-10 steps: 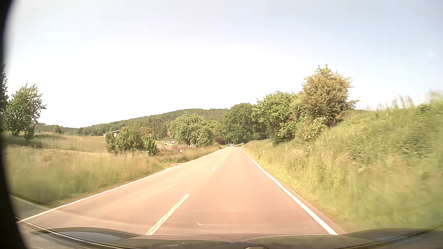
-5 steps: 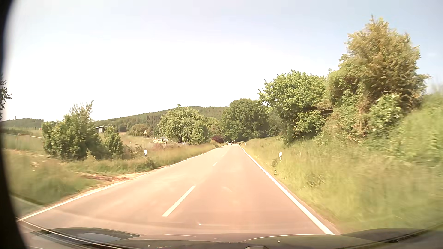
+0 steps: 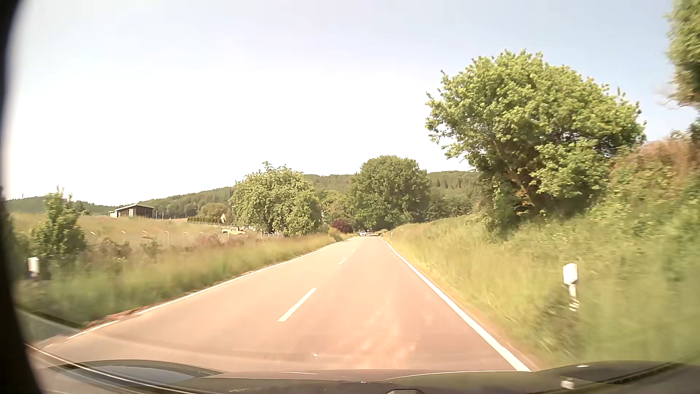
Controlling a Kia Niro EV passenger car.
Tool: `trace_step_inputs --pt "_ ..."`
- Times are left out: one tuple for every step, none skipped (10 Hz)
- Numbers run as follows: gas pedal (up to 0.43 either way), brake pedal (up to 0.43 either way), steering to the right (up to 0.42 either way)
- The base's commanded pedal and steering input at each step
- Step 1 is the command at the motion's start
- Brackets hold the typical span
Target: Follow the waypoints while adhering to traffic rules and regulations
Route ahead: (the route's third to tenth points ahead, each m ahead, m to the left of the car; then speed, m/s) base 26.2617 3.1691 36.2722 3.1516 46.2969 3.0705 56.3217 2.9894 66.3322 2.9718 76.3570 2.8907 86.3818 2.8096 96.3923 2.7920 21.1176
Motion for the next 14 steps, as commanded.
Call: trace_step_inputs --pt "0.311 0.0 0.0" --pt "0.311 0.0 -0.001" --pt "0.311 0.0 -0.001" --pt "0.311 0.0 0.0" --pt "0.311 0.0 0.0" --pt "0.319 0.0 -0.001" --pt "0.319 0.0 -0.001" --pt "0.319 0.0 -0.001" --pt "0.319 0.0 0.0" --pt "0.319 0.0 0.0" --pt "0.319 0.0 0.0" --pt "0.319 0.0 0.0" --pt "0.319 0.0 0.0" --pt "0.319 0.0 0.001"
